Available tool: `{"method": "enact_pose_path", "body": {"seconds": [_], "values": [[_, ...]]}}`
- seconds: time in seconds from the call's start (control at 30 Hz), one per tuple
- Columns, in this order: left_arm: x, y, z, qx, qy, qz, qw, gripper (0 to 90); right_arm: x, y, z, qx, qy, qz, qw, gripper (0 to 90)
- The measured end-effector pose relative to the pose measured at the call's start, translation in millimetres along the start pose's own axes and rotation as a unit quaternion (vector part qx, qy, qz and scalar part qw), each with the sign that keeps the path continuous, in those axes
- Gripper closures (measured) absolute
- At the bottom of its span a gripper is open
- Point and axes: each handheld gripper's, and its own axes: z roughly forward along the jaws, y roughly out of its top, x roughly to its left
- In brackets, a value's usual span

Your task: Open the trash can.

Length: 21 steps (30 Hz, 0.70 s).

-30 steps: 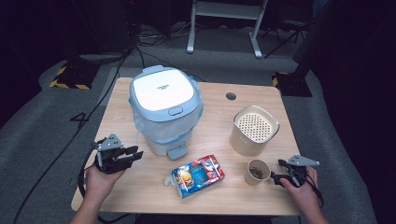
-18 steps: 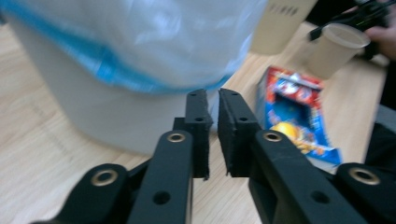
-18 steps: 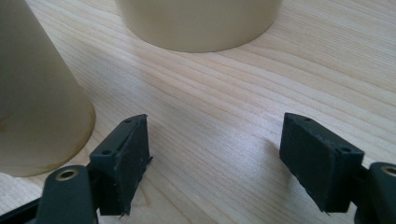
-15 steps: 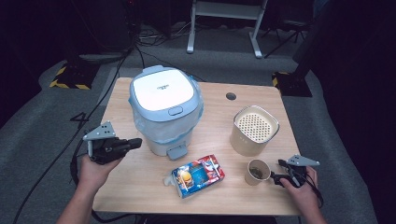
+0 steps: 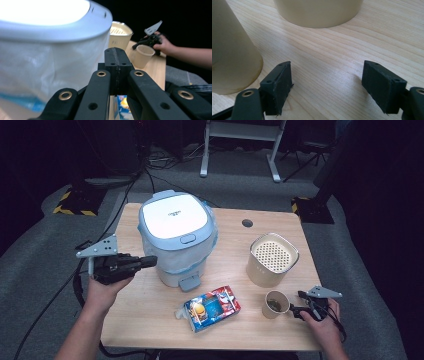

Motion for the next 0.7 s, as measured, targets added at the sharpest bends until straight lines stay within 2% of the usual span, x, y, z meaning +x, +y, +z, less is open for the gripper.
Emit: {"method": "enact_pose_path", "body": {"seconds": [0.17,0.27,0.3,0.33,0.43,0.5,0.53,0.7], "values": [[-4.8,14.6,3.3,-0.006,0.001,0.01,0.9999,90.0,0.0,0.0,0.0,0.0,0.0,0.0,1.0,24.4],[-10.3,28.5,9.4,0.0,0.013,0.022,0.9997,90.0,0.0,0.0,0.0,0.0,0.0,0.0,1.0,24.4],[-10.3,28.5,9.4,0.0,0.013,0.022,0.9997,90.0,0.0,0.0,0.0,0.0,0.0,0.0,1.0,24.4],[-11.8,33.6,13.3,0.001,0.025,0.018,0.9995,90.0,0.1,0.0,0.0,0.0,0.0,0.0,1.0,24.4],[-12.4,40.9,20.6,0.006,0.042,0.018,0.999,90.0,0.0,0.0,0.0,0.0,0.0,0.0,1.0,24.4],[-12.4,43.4,23.5,0.009,0.045,0.017,0.9988,90.0,-0.1,0.0,0.0,0.0,0.001,0.0,1.0,24.4],[-13.2,47.5,30.4,0.014,0.053,0.014,0.9984,90.0,0.0,0.0,0.0,0.0,0.001,0.0,1.0,24.4],[-12.8,54.5,43.2,0.024,0.058,0.008,0.998,90.0,0.0,0.0,0.0,0.0,0.0,0.0,1.0,24.4]]}}
